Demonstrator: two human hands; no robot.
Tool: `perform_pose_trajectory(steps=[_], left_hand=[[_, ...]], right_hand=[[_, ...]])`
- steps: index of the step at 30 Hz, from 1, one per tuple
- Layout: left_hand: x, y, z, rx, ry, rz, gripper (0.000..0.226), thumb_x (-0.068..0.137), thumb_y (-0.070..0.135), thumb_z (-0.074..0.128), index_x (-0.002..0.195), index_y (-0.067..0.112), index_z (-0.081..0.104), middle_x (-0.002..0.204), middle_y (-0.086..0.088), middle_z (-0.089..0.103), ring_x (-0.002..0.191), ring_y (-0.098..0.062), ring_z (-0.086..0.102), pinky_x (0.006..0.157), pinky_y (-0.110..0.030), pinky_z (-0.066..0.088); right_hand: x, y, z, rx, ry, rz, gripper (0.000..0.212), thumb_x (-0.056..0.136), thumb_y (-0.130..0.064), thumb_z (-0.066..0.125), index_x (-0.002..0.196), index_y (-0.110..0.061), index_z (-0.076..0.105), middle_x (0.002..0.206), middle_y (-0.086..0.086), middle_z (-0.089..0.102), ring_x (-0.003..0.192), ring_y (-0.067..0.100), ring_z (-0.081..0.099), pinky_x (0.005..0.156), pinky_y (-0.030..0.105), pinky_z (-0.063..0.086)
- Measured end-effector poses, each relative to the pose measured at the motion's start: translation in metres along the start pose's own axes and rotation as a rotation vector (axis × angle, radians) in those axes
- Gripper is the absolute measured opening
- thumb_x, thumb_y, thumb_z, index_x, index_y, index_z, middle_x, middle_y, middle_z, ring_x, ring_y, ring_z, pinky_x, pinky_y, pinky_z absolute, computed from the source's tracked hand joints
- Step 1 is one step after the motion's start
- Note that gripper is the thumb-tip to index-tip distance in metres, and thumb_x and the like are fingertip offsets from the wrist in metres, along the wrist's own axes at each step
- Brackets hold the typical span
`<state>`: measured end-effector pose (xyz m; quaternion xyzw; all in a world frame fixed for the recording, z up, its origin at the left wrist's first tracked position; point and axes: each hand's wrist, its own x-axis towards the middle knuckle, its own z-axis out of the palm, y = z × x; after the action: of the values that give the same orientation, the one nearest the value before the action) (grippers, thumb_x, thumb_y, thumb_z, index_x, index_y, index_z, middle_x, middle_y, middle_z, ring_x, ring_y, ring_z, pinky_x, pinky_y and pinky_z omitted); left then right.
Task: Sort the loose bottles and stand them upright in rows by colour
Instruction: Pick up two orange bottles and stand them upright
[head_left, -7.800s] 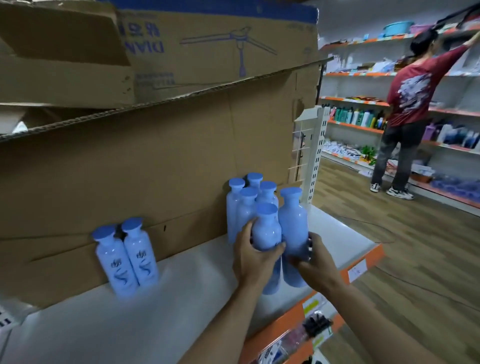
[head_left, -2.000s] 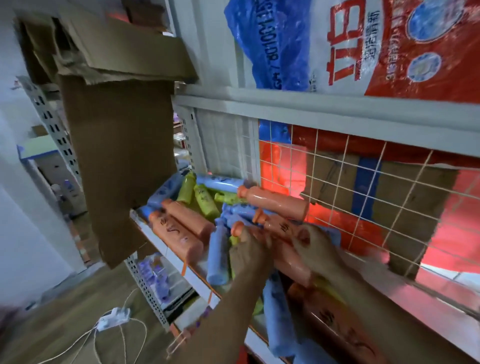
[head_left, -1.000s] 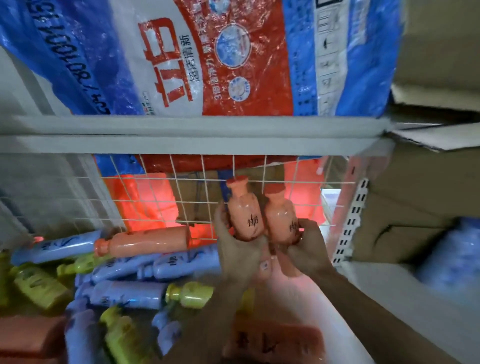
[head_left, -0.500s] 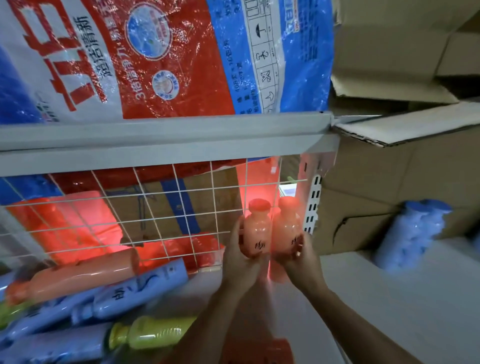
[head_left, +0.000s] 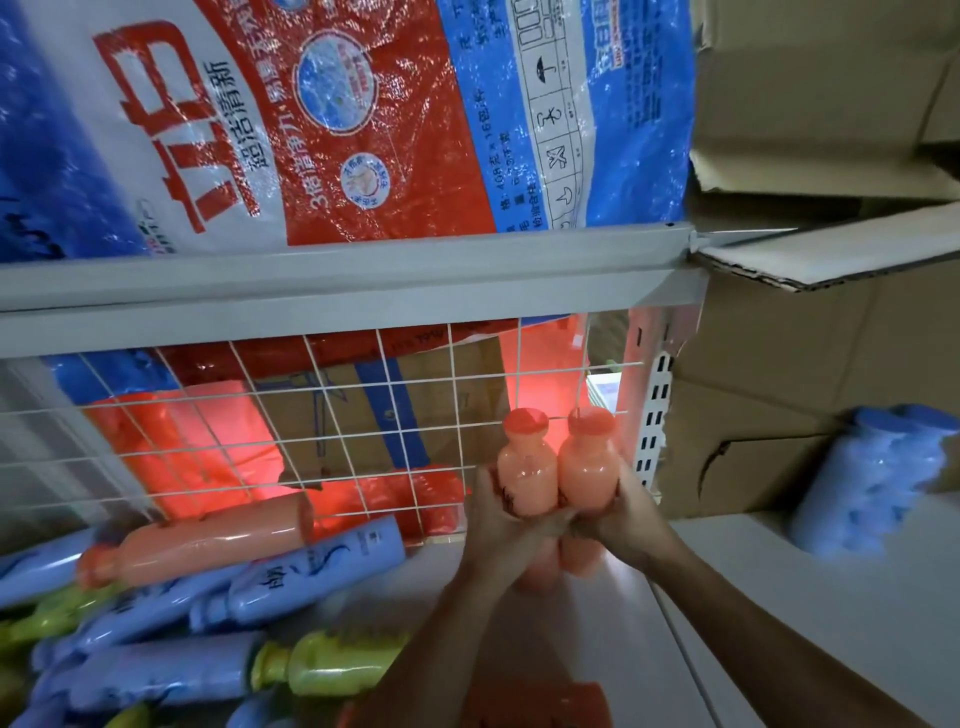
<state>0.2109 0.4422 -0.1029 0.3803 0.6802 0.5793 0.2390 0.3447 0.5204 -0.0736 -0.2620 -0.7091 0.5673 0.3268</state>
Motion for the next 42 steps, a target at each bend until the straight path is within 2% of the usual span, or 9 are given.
perform_pose_trajectory(steps=[4,7,11,17,23,29,33,36,42], left_hand=[[-0.010,-0.001,-0.009,-0.087,-0.037,0.046,0.074,0.059,0.002,0.087,0.114,0.033,0.049,0.116,0.011,0.051,0.104,-0.002,0.059,0.088,-0.020,0.050],[-0.013,0.000,-0.010,-0.141,-0.111,0.064,0.086,0.058,-0.004,0.084,0.124,0.033,0.043,0.117,0.008,0.061,0.101,0.004,0.062,0.082,-0.017,0.052],[-0.010,0.004,0.000,-0.139,-0.050,-0.025,0.101,0.030,0.041,0.098,0.112,0.047,0.038,0.117,0.011,0.060,0.106,-0.012,0.064,0.088,-0.042,0.056],[-0.007,0.003,-0.014,-0.114,-0.125,-0.061,0.092,0.039,0.032,0.095,0.119,0.032,0.051,0.113,0.006,0.067,0.105,-0.015,0.066,0.088,-0.040,0.057],[-0.014,0.010,-0.021,-0.193,-0.121,0.015,0.083,0.060,-0.006,0.085,0.126,0.024,0.045,0.112,0.001,0.064,0.092,-0.004,0.067,0.079,-0.025,0.057],[-0.015,0.011,-0.016,-0.067,-0.083,0.008,0.101,0.034,0.050,0.096,0.121,0.037,0.046,0.122,0.010,0.057,0.110,-0.012,0.060,0.092,-0.040,0.054],[-0.016,0.011,-0.028,-0.128,-0.126,-0.011,0.074,0.055,0.014,0.092,0.115,0.031,0.055,0.114,0.005,0.060,0.101,-0.015,0.063,0.080,-0.026,0.056],[-0.017,0.006,-0.029,-0.171,-0.139,0.026,0.082,0.060,-0.011,0.083,0.116,0.035,0.044,0.113,0.010,0.061,0.103,-0.003,0.061,0.075,-0.016,0.053],[-0.025,-0.001,-0.020,0.076,-0.038,0.052,0.089,0.050,0.026,0.094,0.122,0.038,0.043,0.122,0.006,0.040,0.106,-0.007,0.049,0.092,-0.024,0.046]], right_hand=[[-0.006,-0.004,-0.003,-0.056,0.009,0.136,0.019,0.060,0.017,0.053,0.067,0.000,0.055,0.054,0.005,0.060,0.052,0.020,0.059,0.048,0.031,0.053],[-0.013,0.001,-0.004,0.041,0.015,0.175,0.032,0.068,0.001,0.062,0.097,-0.008,0.052,0.082,0.008,0.062,0.075,0.023,0.062,0.056,0.034,0.057],[-0.007,0.004,-0.003,0.053,0.091,0.211,0.059,0.077,0.002,0.068,0.118,-0.018,0.031,0.117,0.010,0.049,0.102,0.019,0.053,0.065,0.028,0.055],[-0.011,0.003,-0.009,-0.126,0.115,0.132,0.063,0.050,-0.024,0.087,0.106,-0.025,0.058,0.102,0.001,0.067,0.098,0.023,0.063,0.083,0.045,0.056],[-0.013,-0.007,-0.008,-0.065,-0.070,0.167,0.062,0.070,0.016,0.068,0.119,-0.015,0.046,0.101,0.007,0.060,0.093,0.011,0.064,0.069,0.023,0.055],[-0.011,-0.002,-0.006,-0.030,0.100,0.103,0.068,0.057,0.004,0.081,0.115,-0.013,0.050,0.104,0.006,0.062,0.093,0.017,0.063,0.065,0.025,0.055],[-0.017,0.001,-0.019,-0.050,0.051,0.112,0.060,0.066,0.002,0.076,0.113,-0.028,0.052,0.114,0.005,0.062,0.111,0.027,0.057,0.088,0.042,0.052],[-0.019,-0.005,-0.009,-0.122,0.027,0.095,0.049,0.062,-0.001,0.084,0.099,-0.024,0.060,0.096,0.000,0.069,0.089,0.012,0.065,0.080,0.030,0.055],[-0.018,0.007,-0.001,-0.058,0.196,0.082,0.063,0.058,-0.005,0.086,0.106,-0.027,0.050,0.104,0.005,0.065,0.100,0.024,0.063,0.084,0.038,0.053]])
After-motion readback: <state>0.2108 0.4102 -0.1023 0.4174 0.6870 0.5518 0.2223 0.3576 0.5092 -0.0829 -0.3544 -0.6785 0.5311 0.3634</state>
